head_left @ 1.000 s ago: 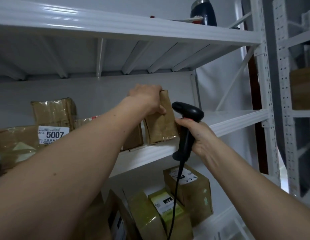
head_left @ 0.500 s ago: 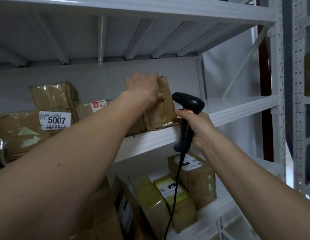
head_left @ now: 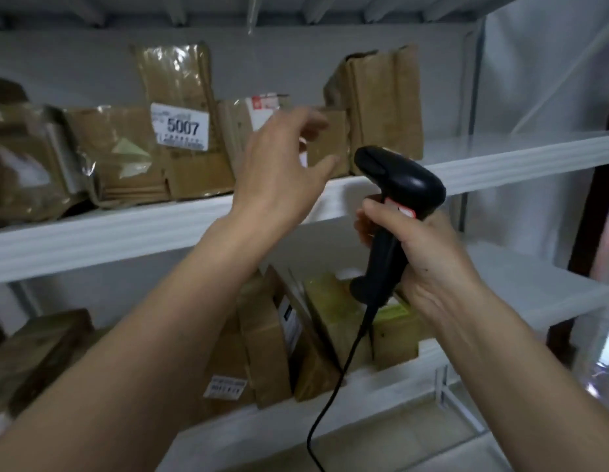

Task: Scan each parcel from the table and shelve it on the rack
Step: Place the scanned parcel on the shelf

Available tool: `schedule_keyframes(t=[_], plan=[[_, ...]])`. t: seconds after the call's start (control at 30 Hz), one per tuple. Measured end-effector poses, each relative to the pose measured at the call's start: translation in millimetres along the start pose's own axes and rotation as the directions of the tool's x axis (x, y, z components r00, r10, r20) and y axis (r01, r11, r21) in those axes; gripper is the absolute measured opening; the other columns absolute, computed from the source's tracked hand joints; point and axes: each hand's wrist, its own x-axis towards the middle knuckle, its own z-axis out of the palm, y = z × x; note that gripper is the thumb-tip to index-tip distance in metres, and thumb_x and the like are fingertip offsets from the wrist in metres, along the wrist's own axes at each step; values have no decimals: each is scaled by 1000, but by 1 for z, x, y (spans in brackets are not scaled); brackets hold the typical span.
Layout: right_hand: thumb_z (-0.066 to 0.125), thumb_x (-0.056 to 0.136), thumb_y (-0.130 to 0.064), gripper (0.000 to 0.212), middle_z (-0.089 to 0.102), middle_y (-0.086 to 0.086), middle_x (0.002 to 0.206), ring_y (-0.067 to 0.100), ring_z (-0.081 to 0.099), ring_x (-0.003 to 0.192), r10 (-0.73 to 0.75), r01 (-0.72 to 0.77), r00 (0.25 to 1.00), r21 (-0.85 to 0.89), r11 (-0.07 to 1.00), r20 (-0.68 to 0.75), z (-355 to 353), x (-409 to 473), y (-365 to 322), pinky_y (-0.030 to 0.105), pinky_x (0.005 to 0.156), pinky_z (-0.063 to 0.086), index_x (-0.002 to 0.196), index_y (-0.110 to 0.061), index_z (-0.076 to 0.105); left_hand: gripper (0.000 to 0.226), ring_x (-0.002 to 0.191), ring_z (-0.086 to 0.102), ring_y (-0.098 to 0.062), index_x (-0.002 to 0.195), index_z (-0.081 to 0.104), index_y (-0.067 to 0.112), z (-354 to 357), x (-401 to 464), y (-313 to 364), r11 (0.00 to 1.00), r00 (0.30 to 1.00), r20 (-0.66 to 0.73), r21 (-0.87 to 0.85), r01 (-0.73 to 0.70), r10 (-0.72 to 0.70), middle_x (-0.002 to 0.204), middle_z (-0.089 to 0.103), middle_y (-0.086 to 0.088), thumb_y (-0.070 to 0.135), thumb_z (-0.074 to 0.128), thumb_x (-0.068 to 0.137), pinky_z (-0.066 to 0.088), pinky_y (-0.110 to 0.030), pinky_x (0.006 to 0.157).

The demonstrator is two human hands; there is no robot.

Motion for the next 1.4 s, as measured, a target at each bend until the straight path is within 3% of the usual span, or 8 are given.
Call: schedule_keyframes(t=[0.13,0.27,0.4,0.57,0.77,0.93,1.17,1.4], plan=[[73,79,-9,16,74,7,85,23,71,90,133,-126,976,-48,991,175,18,-23,46,42,92,54,94,-13,69,27,87,57,-1,110,64,29,-15,-72,-54,987,986,45,27,158,-159,102,62,14,27,73,84,48,-17,78],[75,66,-16,27,70,8,84,26,67,84,239,-230,921,-64,971,306,47,-45,93,44,89,53,92,-12,71,24,89,58,-4,107,65,28,-39,-134,-109,934,931,101,107,340,-350,101,63,13,26,73,84,52,-26,83],[73,75,-8,30,68,9,82,26,64,79,302,-293,865,-86,952,400,91,-74,134,40,81,54,104,-3,67,21,85,64,-14,105,71,22,-78,-183,-150,876,879,74,161,455,-471,98,69,5,20,73,84,55,-38,82],[72,79,-4,9,64,8,74,27,58,72,326,-298,798,-138,945,506,162,-125,178,38,73,51,79,-14,71,21,79,65,-12,100,72,18,-148,-240,-197,778,786,6,152,610,-618,86,69,7,11,75,81,55,-33,82],[69,80,0,7,62,7,70,22,57,66,376,-329,708,-191,925,598,264,-201,228,33,68,49,82,-7,68,15,73,61,5,96,72,28,-258,-318,-254,704,721,-60,177,688,-690,83,67,17,19,71,85,47,-10,66],[67,83,-1,3,63,9,71,22,58,67,461,-417,611,-234,878,643,350,-271,276,32,68,50,85,-3,67,16,76,64,-7,92,68,31,-352,-379,-298,602,633,-101,223,767,-768,87,69,14,17,70,86,55,-30,71],[71,80,1,10,64,3,66,19,59,63,534,-473,554,-287,833,638,449,-357,331,31,62,49,77,-8,67,15,77,60,0,103,68,27,-458,-455,-347,444,498,-164,282,851,-851,91,68,13,29,71,87,51,-24,69],[70,82,0,6,64,9,72,22,58,64,616,-508,456,-381,773,642,504,-409,361,29,61,49,80,-3,66,15,82,61,-4,103,68,26,-520,-505,-366,324,380,-233,246,914,-895,90,64,13,29,70,88,55,-33,75]])
